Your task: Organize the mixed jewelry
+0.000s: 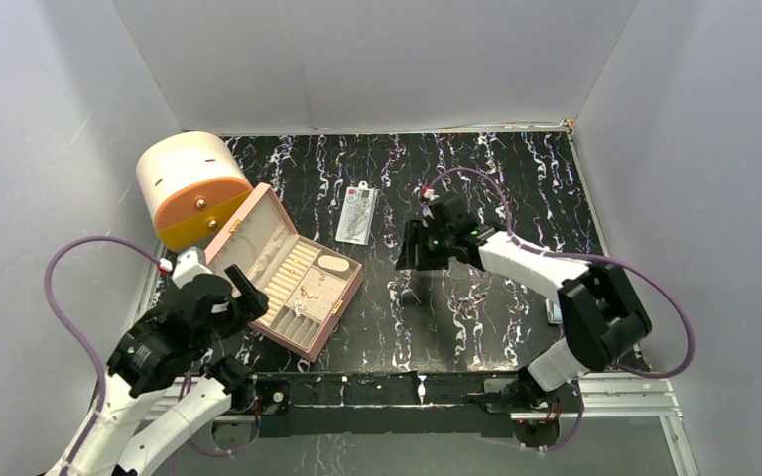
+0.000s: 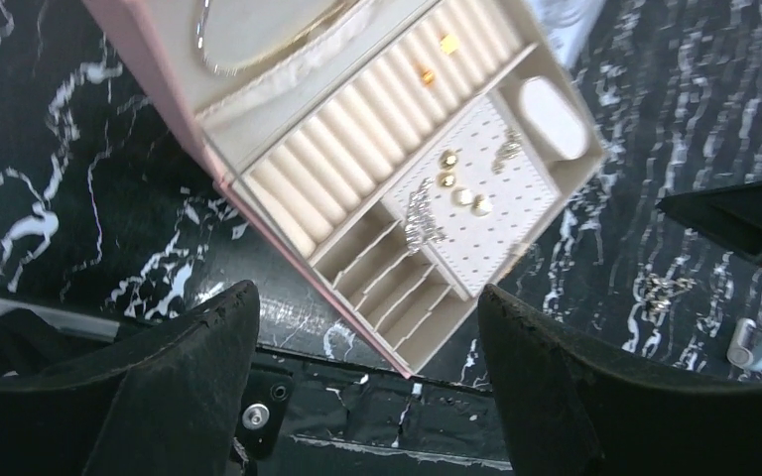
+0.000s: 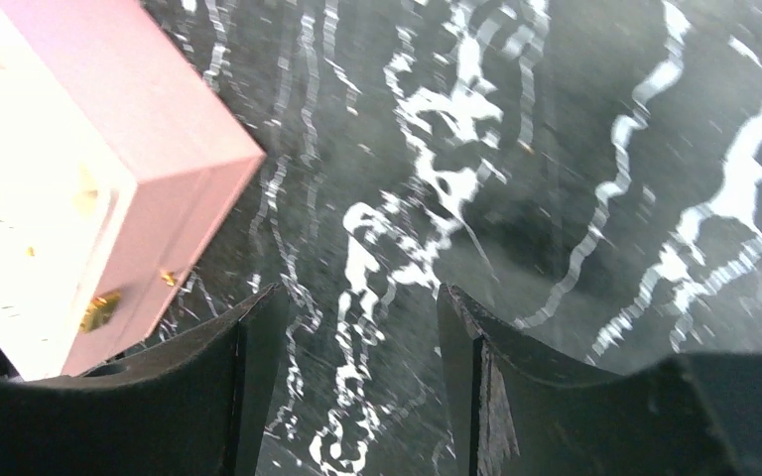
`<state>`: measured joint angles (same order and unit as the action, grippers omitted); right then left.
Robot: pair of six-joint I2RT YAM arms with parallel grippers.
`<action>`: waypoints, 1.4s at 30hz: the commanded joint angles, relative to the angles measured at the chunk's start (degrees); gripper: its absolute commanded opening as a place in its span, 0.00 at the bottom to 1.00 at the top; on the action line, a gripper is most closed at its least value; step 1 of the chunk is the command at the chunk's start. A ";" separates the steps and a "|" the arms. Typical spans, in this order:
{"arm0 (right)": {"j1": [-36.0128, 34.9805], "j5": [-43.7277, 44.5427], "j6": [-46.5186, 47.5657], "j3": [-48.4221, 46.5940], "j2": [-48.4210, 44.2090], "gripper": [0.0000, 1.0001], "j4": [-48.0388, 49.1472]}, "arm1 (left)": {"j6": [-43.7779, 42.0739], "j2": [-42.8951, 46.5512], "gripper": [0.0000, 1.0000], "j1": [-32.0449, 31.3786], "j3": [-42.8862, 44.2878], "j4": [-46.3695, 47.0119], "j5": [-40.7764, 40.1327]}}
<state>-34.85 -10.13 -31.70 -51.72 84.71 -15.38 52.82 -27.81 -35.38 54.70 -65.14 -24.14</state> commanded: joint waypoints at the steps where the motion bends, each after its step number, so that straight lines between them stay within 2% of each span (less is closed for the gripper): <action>1: -3.04 -2.44 -0.92 -7.38 4.27 0.66 10.38 | 11.02 -1.61 0.77 -0.22 -6.05 0.01 -0.98; 7: -4.28 -7.69 -3.03 -12.66 9.84 0.69 19.36 | 9.57 -7.24 0.77 -0.22 -10.46 10.01 0.59; 12: -4.37 -12.28 -1.39 -18.43 16.94 0.70 18.05 | 12.78 -10.07 0.78 -0.22 -13.04 9.28 0.80; 17: -5.25 -14.96 0.03 -20.78 20.41 0.70 15.83 | 18.68 -8.22 0.78 -0.22 -15.07 6.15 -0.73; 20: -5.95 -16.05 0.31 -20.78 21.24 0.70 16.14 | 19.48 -7.27 0.78 -0.22 -16.12 6.29 -1.61; 26: -6.89 -17.55 -0.52 -21.51 22.78 0.70 16.91 | 18.65 -9.65 0.78 -0.22 -19.51 9.86 2.80; 34: -7.55 -18.79 -0.57 -21.83 23.62 0.69 17.63 | 15.79 -9.32 0.76 -0.22 -15.73 6.41 2.22; 42: -8.10 -19.00 -0.55 -20.07 22.23 0.67 17.77 | 11.55 -10.51 0.77 -0.22 -11.82 3.28 6.00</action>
<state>-42.41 -27.64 -32.77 -70.85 108.18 0.12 66.43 -36.27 -35.48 40.99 -56.77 -23.66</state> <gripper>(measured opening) 0.674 0.767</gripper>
